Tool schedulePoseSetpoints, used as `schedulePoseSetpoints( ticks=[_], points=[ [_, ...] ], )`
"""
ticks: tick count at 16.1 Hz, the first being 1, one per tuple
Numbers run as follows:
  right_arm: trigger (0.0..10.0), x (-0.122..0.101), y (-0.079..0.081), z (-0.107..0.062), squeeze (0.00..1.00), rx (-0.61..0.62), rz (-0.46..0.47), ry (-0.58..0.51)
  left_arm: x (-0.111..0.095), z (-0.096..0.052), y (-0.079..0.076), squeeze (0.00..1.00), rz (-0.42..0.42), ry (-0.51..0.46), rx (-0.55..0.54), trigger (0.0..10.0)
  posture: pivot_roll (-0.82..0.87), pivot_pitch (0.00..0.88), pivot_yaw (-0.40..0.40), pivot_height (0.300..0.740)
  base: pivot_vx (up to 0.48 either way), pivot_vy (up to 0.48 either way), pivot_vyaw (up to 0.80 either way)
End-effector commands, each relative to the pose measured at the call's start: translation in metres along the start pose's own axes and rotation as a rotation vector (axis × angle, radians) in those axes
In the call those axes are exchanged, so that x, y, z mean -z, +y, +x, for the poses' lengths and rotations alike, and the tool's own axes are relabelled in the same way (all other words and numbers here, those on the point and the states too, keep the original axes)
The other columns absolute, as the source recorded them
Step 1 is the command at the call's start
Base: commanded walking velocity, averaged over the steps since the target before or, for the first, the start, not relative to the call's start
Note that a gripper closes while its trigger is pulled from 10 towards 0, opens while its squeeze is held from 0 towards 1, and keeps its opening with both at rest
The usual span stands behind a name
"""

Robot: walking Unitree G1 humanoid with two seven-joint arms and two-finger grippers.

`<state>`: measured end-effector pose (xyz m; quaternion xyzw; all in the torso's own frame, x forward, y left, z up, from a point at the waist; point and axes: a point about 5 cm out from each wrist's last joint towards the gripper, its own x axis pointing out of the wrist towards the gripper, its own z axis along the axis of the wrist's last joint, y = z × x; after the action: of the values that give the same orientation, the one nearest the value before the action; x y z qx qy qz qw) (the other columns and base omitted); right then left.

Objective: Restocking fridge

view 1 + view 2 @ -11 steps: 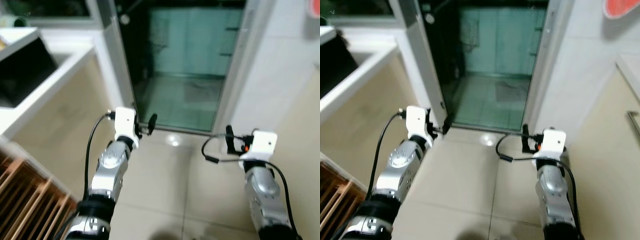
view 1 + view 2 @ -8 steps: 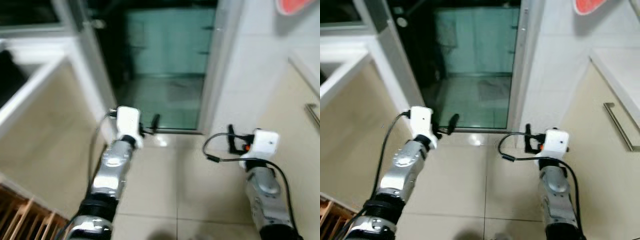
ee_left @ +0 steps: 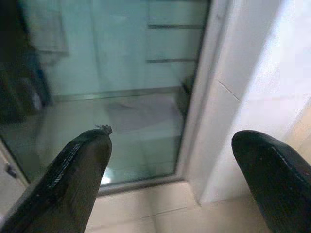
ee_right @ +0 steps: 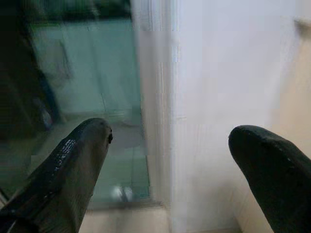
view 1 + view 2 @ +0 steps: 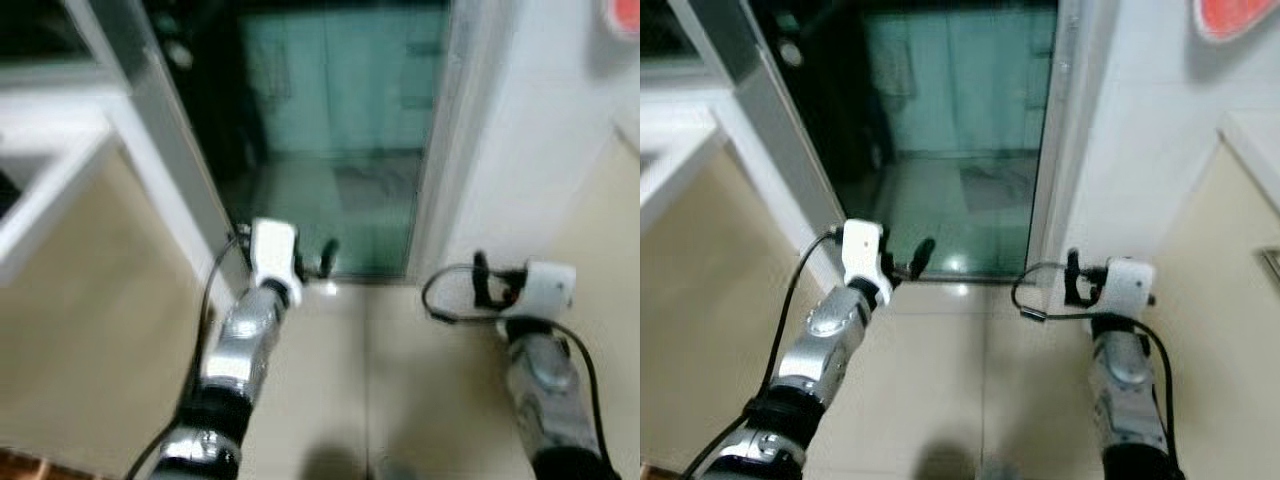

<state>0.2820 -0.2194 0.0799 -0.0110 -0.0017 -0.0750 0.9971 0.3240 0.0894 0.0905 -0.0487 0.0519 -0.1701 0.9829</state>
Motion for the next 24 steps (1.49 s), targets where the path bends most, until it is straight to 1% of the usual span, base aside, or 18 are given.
schedulePoseSetpoints(
  ticks=[1, 2, 3, 5, 7, 8, 10, 11, 12, 14, 15, 18, 20, 21, 24],
  points=[
    [10.0, -0.003, 0.013, 0.003, 0.22, -0.053, 0.017, -0.011, 0.001, -0.002, 0.016, 0.00, 0.000, 0.014, -0.052, 10.0, -0.23, 0.053, 0.107, 0.740, 0.480, 0.000, 0.00],
    [10.0, -0.003, 0.016, 0.006, 0.23, -0.077, 0.009, -0.004, 0.006, -0.002, 0.018, 0.00, -0.010, 0.047, -0.062, 10.0, -0.22, 0.068, 0.104, 0.740, 0.480, 0.000, 0.00],
    [10.0, -0.002, 0.020, 0.013, 0.23, -0.100, -0.001, 0.013, 0.014, -0.006, 0.024, 0.00, 0.022, 0.099, -0.092, 10.0, -0.21, 0.089, 0.079, 0.740, 0.000, 0.000, 0.00],
    [10.0, -0.004, 0.024, 0.017, 0.23, -0.122, 0.010, 0.019, 0.017, -0.015, 0.028, 0.00, 0.037, 0.108, -0.104, 10.0, -0.18, 0.098, 0.055, 0.740, 0.000, 0.000, 0.00],
    [10.0, -0.002, 0.030, 0.020, 0.21, -0.158, 0.008, 0.035, 0.017, -0.032, 0.033, 0.00, 0.047, 0.115, -0.143, 10.0, -0.15, 0.108, 0.005, 0.740, 0.000, 0.000, 0.00],
    [10.0, -0.001, 0.035, 0.020, 0.20, -0.180, 0.009, 0.041, 0.016, -0.042, 0.038, 0.00, 0.066, 0.124, -0.165, 10.0, -0.13, 0.111, -0.016, 0.740, 0.000, 0.000, 0.00],
    [10.0, 0.001, 0.037, 0.020, 0.20, -0.200, 0.003, 0.048, 0.013, -0.056, 0.041, 0.00, 0.065, 0.131, -0.175, 10.0, -0.12, 0.105, -0.031, 0.740, 0.000, 0.000, 0.00],
    [10.0, 0.001, 0.037, 0.020, 0.20, -0.198, 0.009, 0.052, 0.011, -0.060, 0.041, 0.00, 0.070, 0.124, -0.179, 10.0, -0.11, 0.103, -0.040, 0.740, 0.000, 0.000, 0.00],
    [10.0, 0.003, 0.038, 0.021, 0.20, -0.194, 0.019, 0.062, 0.008, -0.063, 0.043, 0.00, 0.093, 0.118, -0.201, 10.0, -0.09, 0.100, -0.047, 0.740, 0.000, 0.000, 0.00],
    [10.0, 0.003, 0.040, 0.022, 0.20, -0.193, 0.027, 0.062, 0.002, -0.060, 0.045, 0.00, 0.115, 0.102, -0.209, 10.0, -0.09, 0.095, -0.037, 0.740, 0.000, 0.000, 0.00],
    [10.0, 0.003, 0.043, 0.021, 0.20, -0.176, 0.042, 0.050, -0.007, -0.053, 0.044, 0.00, 0.140, 0.090, -0.188, 10.0, -0.09, 0.089, -0.013, 0.740, 0.000, 0.000, 0.00],
    [10.0, 0.005, 0.040, 0.016, 0.20, -0.105, 0.057, 0.042, -0.015, -0.039, 0.040, 0.00, 0.153, 0.077, -0.142, 10.0, -0.11, 0.080, 0.011, 0.740, 0.000, 0.000, 0.00],
    [10.0, 0.005, 0.039, 0.014, 0.19, -0.072, 0.055, 0.033, -0.013, -0.033, 0.037, 0.00, 0.149, 0.082, -0.117, 10.0, -0.12, 0.076, 0.019, 0.740, 0.000, 0.000, 0.00],
    [10.0, 0.005, 0.038, 0.013, 0.19, -0.069, 0.056, 0.032, -0.013, -0.032, 0.036, 0.00, 0.145, 0.086, -0.109, 10.0, -0.12, 0.076, 0.019, 0.740, 0.000, 0.000, 0.00],
    [10.0, 0.006, 0.036, 0.013, 0.19, -0.055, 0.052, 0.040, -0.009, -0.033, 0.034, 0.00, 0.128, 0.098, -0.111, 10.0, -0.13, 0.072, 0.019, 0.740, 0.000, 0.000, 0.00]
  ],
)
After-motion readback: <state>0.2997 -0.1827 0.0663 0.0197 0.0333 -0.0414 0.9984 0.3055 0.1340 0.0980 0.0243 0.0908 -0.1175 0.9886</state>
